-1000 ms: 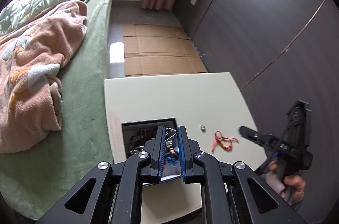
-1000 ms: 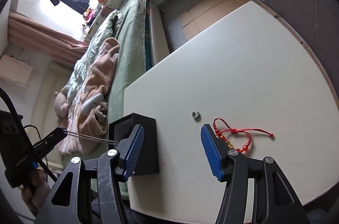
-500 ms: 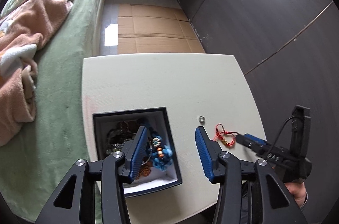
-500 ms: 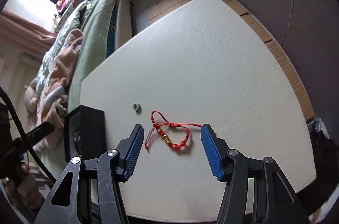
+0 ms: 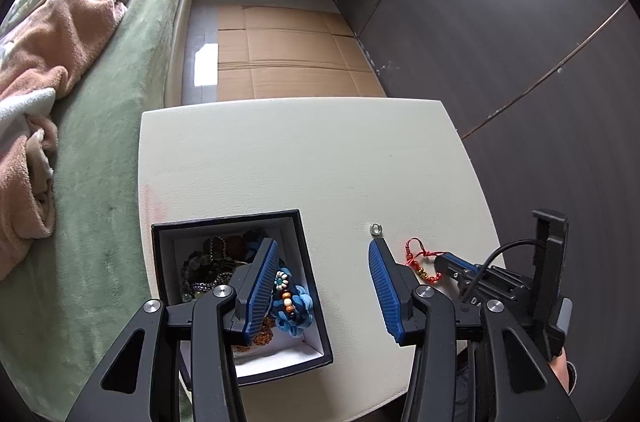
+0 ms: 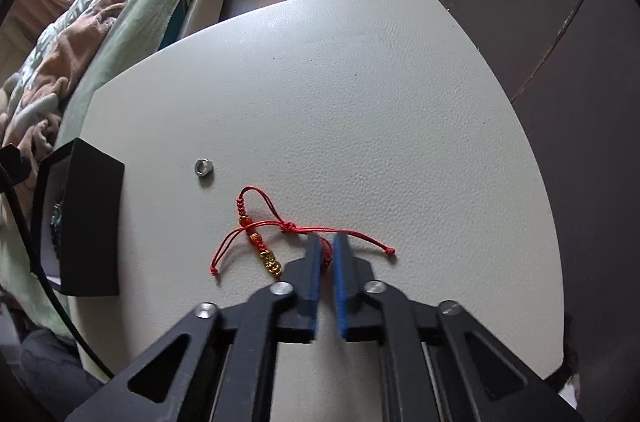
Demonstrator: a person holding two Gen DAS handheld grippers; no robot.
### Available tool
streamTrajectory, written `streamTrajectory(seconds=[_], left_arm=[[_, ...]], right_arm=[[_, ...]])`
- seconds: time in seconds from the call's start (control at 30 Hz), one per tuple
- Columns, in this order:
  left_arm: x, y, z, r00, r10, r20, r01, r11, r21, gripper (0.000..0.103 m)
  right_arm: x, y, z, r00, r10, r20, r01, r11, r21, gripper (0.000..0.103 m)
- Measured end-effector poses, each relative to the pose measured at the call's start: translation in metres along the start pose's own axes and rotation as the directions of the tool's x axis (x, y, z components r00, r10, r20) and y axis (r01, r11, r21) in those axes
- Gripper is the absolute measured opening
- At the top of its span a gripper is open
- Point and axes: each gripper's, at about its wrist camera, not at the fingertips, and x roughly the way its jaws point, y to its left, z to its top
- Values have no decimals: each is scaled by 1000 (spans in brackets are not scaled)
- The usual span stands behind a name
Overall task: Organize jewelry
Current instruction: 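Grasp the red string bracelet with the right gripper, then grasp the small silver ring with the left gripper while the right gripper lifts the red bracelet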
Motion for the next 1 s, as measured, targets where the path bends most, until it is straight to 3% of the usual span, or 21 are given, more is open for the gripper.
streamTrajectory(seconds=[0.17, 0.43, 0.67, 0.83, 1.0], left_arm=[[8, -16, 2, 1000, -1, -12, 1, 999, 34, 48], [38, -41, 4, 998, 9, -57, -4, 997, 75, 48], [74, -60, 6, 993, 53, -103, -43, 994, 99, 48], [100, -72, 4, 985, 115, -129, -100, 988, 118, 35], [116, -82, 2, 975, 178, -132, -158, 976, 150, 34]], right_arm=[[-17, -21, 0, 994, 95, 53, -99, 992, 77, 5], [-50, -54, -3, 958, 228, 174, -257, 951, 169, 5], [-57, -67, 4, 941, 247, 232, -302, 922, 242, 5], [-57, -83, 3, 936, 258, 241, -321, 905, 278, 5], [-60, -93, 1, 932, 264, 247, -332, 895, 298, 5]])
